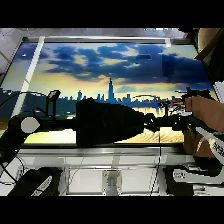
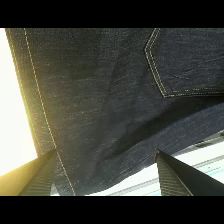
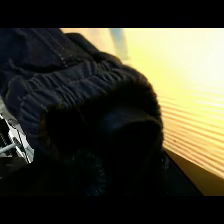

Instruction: Fold the clothes and pants, and hang the long-sleeved shirts on hangers.

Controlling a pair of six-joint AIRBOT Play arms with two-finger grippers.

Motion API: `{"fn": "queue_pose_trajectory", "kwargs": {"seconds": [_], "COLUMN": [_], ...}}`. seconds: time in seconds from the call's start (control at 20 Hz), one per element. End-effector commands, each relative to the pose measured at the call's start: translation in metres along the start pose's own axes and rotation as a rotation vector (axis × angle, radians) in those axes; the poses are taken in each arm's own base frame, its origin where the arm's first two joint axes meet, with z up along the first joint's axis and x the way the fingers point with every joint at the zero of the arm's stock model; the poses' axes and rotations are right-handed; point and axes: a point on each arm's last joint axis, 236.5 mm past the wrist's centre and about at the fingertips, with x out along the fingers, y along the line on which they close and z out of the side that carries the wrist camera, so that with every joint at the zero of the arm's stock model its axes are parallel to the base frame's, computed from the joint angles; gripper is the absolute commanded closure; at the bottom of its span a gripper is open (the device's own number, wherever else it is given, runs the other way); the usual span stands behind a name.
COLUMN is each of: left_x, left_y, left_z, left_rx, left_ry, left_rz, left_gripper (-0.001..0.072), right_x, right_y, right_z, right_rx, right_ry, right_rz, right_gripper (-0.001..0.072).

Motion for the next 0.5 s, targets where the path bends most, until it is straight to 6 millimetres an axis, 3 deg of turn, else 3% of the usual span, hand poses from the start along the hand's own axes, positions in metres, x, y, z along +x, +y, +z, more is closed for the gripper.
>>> {"fn": "queue_pose_trajectory", "kwargs": {"seconds": [0.0, 0.25, 0.4, 0.45], "left_x": [0.0, 0.0, 0.0, 0.0], "left_y": [0.0, 0.0, 0.0, 0.0], "left_z": [0.0, 0.0, 0.0, 0.0], "left_rx": [-0.001, 0.0, 0.0, 0.0], "left_ry": [-0.001, -0.001, -0.001, -0.001], "left_rz": [-0.001, -0.001, -0.001, -0.001], "left_gripper": [0.0012, 0.0012, 0.0012, 0.0012], "right_x": [0.018, 0.027, 0.023, 0.02], "right_y": [0.002, 0.01, 0.025, 0.03], "right_z": [-0.004, 0.001, 0.015, 0.023], "right_rx": [-0.053, -0.057, -0.122, -0.146], "right_ry": [0.008, -0.023, -0.046, -0.061], "right_rz": [-0.027, -0.023, -0.001, 0.002], "right_gripper": [0.0013, 0.0026, 0.0301, 0.0433]}}
